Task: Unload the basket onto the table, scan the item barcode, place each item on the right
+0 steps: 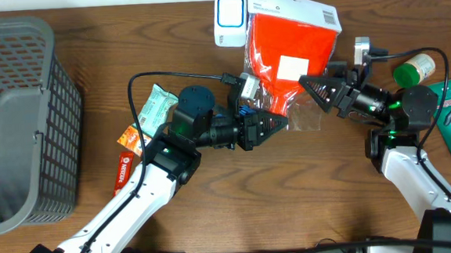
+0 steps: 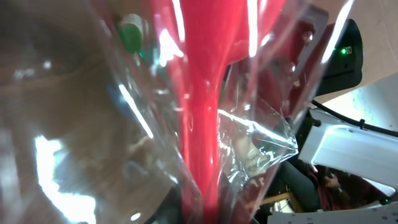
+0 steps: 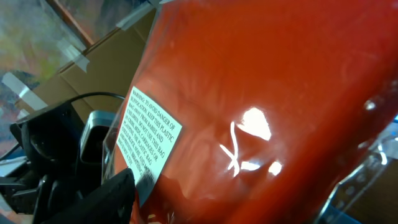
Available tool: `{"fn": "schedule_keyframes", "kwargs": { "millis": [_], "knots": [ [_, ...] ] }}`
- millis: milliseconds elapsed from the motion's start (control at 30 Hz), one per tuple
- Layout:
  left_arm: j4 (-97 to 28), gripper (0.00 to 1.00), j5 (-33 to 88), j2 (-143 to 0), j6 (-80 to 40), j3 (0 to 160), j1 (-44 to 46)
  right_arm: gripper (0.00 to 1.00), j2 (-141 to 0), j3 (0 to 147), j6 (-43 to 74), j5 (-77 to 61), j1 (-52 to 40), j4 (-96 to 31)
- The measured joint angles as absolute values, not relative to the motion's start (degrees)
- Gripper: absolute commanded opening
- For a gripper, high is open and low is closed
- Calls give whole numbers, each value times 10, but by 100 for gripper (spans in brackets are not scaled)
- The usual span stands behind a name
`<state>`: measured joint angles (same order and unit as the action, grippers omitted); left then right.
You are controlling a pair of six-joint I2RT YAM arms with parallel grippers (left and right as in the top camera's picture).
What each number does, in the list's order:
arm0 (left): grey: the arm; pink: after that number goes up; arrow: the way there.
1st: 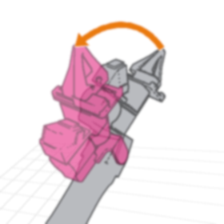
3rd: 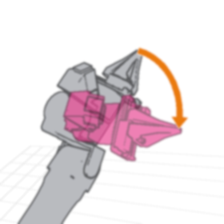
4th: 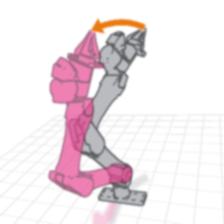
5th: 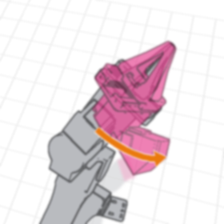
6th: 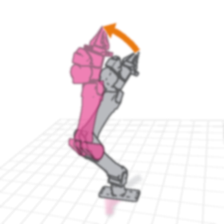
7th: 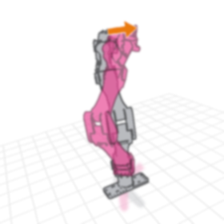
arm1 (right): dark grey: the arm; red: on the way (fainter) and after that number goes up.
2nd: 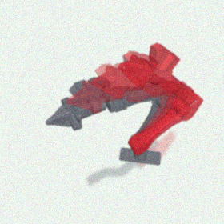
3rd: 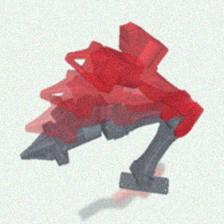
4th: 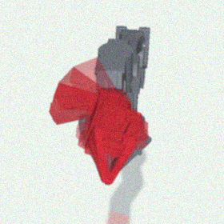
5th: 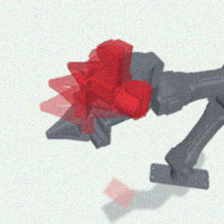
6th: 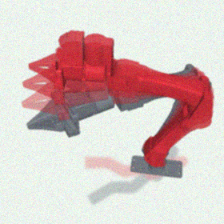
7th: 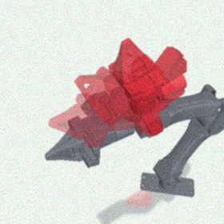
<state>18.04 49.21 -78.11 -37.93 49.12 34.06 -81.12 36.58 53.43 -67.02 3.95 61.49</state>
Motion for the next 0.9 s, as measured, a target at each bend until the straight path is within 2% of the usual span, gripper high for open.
{"fn": "schedule_keyframes", "kwargs": {
  "millis": [300, 367, 467, 567, 700, 800, 900],
  "knots": [
    [157, 7, 489, -773, -376, 492, 343, 52, -820, 364, 629, -670, 40, 687],
    [152, 7, 487, -771, -375, 492, 343, 56, -821, 362, 659, -670, 40, 711],
    [146, 7, 479, -768, -375, 493, 345, 68, -821, 361, 708, -668, 40, 739],
    [143, 7, 471, -767, -375, 493, 347, 69, -821, 361, 758, -663, 39, 751],
    [143, 7, 461, -767, -381, 493, 350, 63, -821, 361, 806, -649, 39, 758],
    [143, 7, 455, -767, -392, 492, 351, 52, -821, 361, 829, -633, 35, 757],
    [146, 7, 450, -767, -402, 492, 352, 49, -821, 360, 844, -618, 32, 756]
  ]
}}
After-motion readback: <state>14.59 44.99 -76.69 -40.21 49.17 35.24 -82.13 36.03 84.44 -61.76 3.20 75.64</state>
